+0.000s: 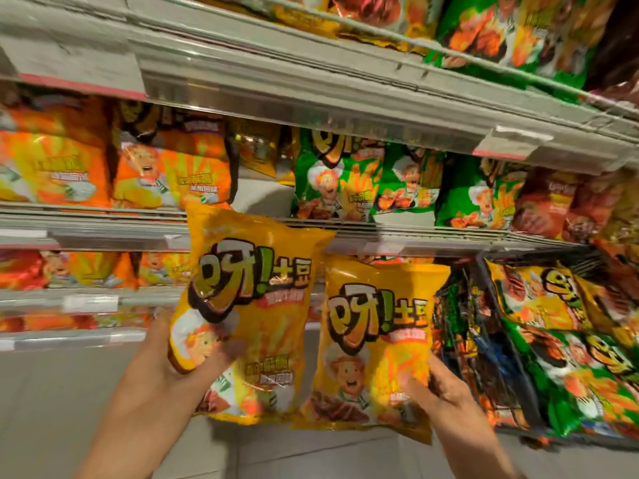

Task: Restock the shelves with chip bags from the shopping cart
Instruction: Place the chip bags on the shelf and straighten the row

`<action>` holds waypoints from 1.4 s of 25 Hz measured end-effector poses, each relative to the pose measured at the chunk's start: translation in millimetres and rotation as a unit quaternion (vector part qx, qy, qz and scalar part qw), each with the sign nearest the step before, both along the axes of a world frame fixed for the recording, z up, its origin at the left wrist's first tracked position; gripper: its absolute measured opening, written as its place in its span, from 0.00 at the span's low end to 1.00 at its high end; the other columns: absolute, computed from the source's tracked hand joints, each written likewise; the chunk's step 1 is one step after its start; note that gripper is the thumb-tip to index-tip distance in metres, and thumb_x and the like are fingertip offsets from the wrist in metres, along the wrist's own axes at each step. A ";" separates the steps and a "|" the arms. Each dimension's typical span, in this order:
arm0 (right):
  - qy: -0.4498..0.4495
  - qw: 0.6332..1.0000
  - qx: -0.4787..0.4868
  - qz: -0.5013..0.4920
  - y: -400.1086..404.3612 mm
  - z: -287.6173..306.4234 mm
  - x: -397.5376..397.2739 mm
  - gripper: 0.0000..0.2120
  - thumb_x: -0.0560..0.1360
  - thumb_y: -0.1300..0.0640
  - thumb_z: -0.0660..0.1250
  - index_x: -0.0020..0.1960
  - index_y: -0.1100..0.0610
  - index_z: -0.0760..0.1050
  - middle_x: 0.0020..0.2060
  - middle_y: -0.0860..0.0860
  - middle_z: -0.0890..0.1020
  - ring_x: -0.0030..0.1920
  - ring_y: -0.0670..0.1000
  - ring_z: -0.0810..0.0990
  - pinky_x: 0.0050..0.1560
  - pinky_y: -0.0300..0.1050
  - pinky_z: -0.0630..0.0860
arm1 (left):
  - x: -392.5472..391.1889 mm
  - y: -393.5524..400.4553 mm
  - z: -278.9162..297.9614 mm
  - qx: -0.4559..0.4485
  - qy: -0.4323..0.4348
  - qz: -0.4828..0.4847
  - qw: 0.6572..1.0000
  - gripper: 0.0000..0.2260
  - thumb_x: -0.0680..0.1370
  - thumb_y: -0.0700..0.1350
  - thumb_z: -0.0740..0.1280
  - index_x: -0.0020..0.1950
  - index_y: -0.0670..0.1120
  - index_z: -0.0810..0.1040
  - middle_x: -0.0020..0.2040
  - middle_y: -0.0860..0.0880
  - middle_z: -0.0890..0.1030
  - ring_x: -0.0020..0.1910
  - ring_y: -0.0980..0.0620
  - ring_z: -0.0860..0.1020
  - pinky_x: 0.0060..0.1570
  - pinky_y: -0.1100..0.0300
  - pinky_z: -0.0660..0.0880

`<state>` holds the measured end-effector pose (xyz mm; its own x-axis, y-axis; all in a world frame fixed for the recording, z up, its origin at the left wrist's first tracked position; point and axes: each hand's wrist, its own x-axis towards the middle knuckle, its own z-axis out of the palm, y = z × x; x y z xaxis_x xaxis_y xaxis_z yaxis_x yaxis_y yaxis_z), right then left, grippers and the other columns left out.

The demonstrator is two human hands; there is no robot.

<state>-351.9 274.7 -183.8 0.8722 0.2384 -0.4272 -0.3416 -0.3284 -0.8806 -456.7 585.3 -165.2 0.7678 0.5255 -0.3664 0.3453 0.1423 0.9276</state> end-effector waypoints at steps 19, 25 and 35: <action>-0.039 0.994 0.093 0.036 33.4 228.6 21.7 0.27 0.66 0.40 0.79 0.63 0.43 0.80 0.58 0.48 0.85 0.59 0.50 0.84 0.60 0.54 0.79 | -18.4 44.2 227.1 0.139 -0.084 -0.055 0.985 0.14 0.71 0.51 0.77 0.48 0.69 0.81 0.48 0.51 0.83 0.39 0.57 0.83 0.32 0.68 0.75; -0.038 0.984 0.170 0.029 50.0 250.6 65.3 0.20 0.73 0.47 0.72 0.64 0.47 0.80 0.59 0.52 0.85 0.58 0.56 0.84 0.53 0.50 0.83 | 7.7 45.3 251.3 0.144 -0.048 -0.014 0.988 0.25 0.61 0.61 0.75 0.57 0.60 0.78 0.45 0.57 0.85 0.47 0.61 0.81 0.44 0.63 0.72; -0.133 0.979 0.151 0.015 109.5 313.5 195.9 0.13 0.80 0.54 0.67 0.63 0.56 0.77 0.58 0.53 0.80 0.53 0.50 0.81 0.54 0.46 0.76 | 63.8 53.2 294.4 0.181 -0.031 0.066 0.981 0.30 0.56 0.72 0.79 0.54 0.63 0.79 0.47 0.52 0.85 0.40 0.50 0.86 0.41 0.53 0.82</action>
<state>-156.0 384.2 129.8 0.9339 0.3458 -0.0912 -0.0807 -0.0446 -0.9957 -392.9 638.5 129.1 0.6991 0.7091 -0.0912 0.2869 -0.1615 0.9442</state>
